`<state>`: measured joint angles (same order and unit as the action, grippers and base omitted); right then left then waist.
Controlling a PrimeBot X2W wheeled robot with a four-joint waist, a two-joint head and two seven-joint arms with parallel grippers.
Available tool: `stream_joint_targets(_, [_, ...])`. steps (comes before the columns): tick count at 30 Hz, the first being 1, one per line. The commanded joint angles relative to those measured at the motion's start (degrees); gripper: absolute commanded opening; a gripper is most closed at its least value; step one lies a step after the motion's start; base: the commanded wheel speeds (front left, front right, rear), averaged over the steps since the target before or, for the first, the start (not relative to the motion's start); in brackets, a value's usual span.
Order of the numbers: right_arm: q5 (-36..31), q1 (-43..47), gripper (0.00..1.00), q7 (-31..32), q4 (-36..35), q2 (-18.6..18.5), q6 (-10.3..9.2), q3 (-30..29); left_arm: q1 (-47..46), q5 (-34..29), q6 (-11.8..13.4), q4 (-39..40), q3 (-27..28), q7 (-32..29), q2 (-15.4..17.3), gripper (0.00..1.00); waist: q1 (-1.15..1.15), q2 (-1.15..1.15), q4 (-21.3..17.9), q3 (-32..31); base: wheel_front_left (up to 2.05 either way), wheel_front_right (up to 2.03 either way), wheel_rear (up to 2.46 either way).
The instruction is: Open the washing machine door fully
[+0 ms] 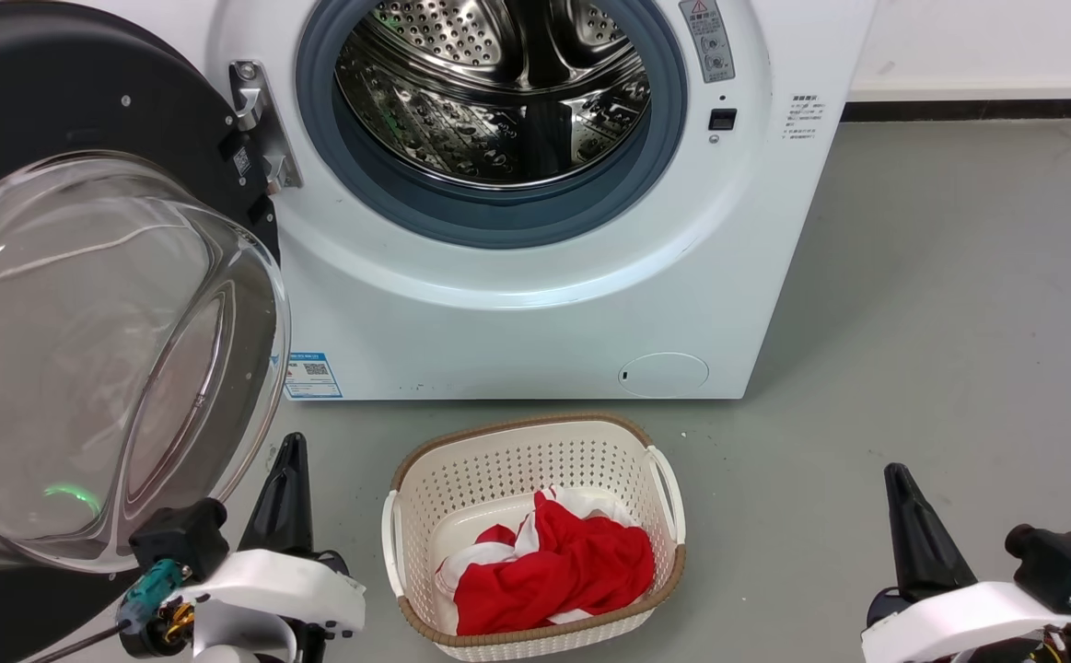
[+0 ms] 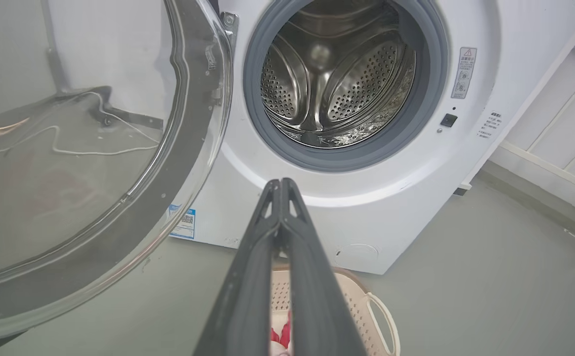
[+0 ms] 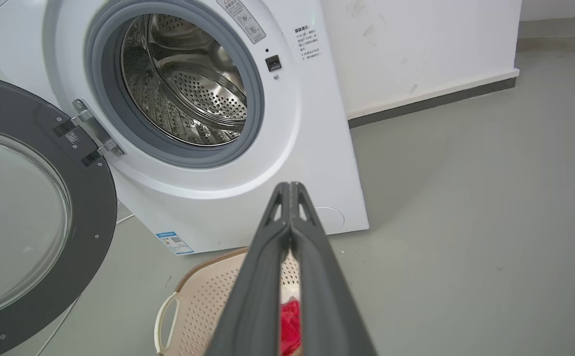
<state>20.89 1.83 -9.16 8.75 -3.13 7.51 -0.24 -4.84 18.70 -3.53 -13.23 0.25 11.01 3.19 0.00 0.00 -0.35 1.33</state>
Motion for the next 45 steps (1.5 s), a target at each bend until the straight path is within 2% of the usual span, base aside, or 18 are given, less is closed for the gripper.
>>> stream_joint_targets(1, [2.01, -1.77, 0.00, 0.18, -0.67, -0.43, 0.00, -0.15, -1.20, 1.84, -0.18, 0.96, 0.23, -0.30, 0.14, 0.00, 0.00, 0.00, 0.00, -0.01, 0.00, 0.00, 0.00])
stream_joint_targets(23, [23.12, -3.79, 0.00, 3.94, 0.99, -1.01, -0.01, -0.98, -1.19, 22.89, -1.33, 0.75, 1.77, -5.11, 0.02, 0.00, 0.00, 0.00, 0.07, -0.23, 0.00, 0.00, 0.00])
stream_joint_targets(45, [39.53, -5.16, 0.00, 7.17, 2.33, -1.19, -0.01, -2.01, -1.44, 39.43, -2.20, 0.25, 3.30, -9.23, -0.08, 0.00, 0.00, 0.00, 0.14, -0.46, 0.00, 0.00, 0.00])
